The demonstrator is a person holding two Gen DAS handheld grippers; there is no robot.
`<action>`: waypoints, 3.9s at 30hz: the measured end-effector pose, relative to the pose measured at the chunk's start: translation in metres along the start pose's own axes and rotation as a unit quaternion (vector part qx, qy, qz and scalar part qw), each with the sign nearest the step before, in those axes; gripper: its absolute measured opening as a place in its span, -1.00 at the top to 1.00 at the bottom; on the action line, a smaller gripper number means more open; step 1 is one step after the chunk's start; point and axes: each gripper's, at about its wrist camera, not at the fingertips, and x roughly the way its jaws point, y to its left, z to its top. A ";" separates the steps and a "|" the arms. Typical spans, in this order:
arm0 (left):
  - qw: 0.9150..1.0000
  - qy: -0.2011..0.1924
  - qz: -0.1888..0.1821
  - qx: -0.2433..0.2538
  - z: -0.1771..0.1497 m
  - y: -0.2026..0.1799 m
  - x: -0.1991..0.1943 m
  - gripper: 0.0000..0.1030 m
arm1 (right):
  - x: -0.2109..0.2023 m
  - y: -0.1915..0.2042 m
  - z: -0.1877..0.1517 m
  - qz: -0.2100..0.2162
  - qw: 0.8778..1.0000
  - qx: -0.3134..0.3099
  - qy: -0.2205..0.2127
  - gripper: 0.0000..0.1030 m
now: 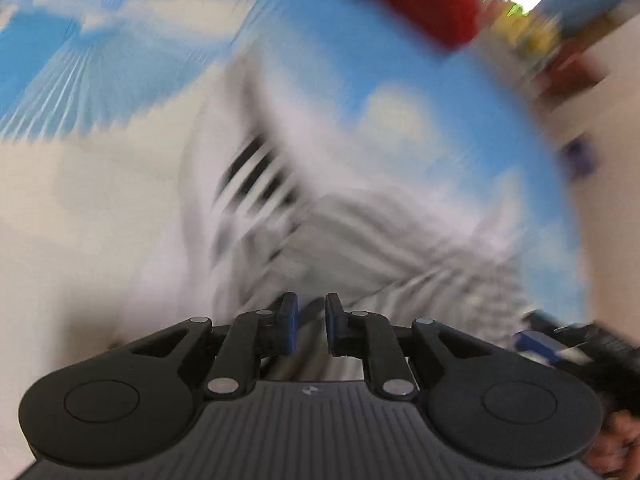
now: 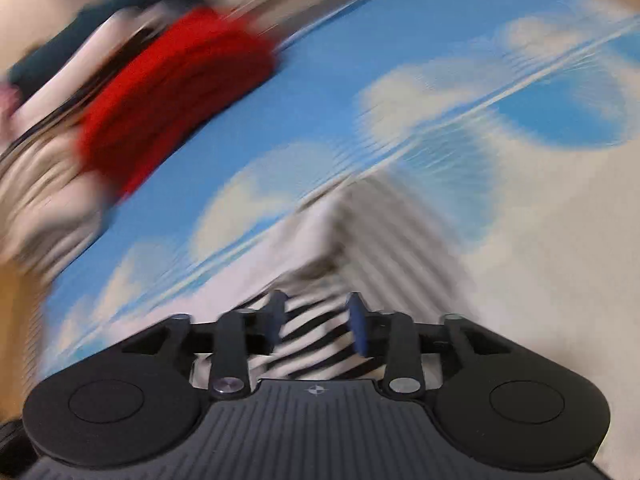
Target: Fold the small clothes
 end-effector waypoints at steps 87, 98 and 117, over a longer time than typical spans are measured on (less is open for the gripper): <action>0.994 -0.072 0.067 -0.055 -0.255 0.058 -0.123 -0.40 | -0.151 -0.131 -0.207 -0.220 0.975 -0.019 -0.011 -0.21; 0.985 -0.091 0.132 0.062 -0.264 0.029 -0.110 0.61 | -0.144 -0.126 -0.213 -0.203 0.979 -0.026 -0.006 0.15; 0.993 -0.087 0.070 -0.047 -0.256 0.063 -0.140 -0.02 | -0.153 -0.126 -0.216 -0.177 0.984 -0.025 0.006 0.39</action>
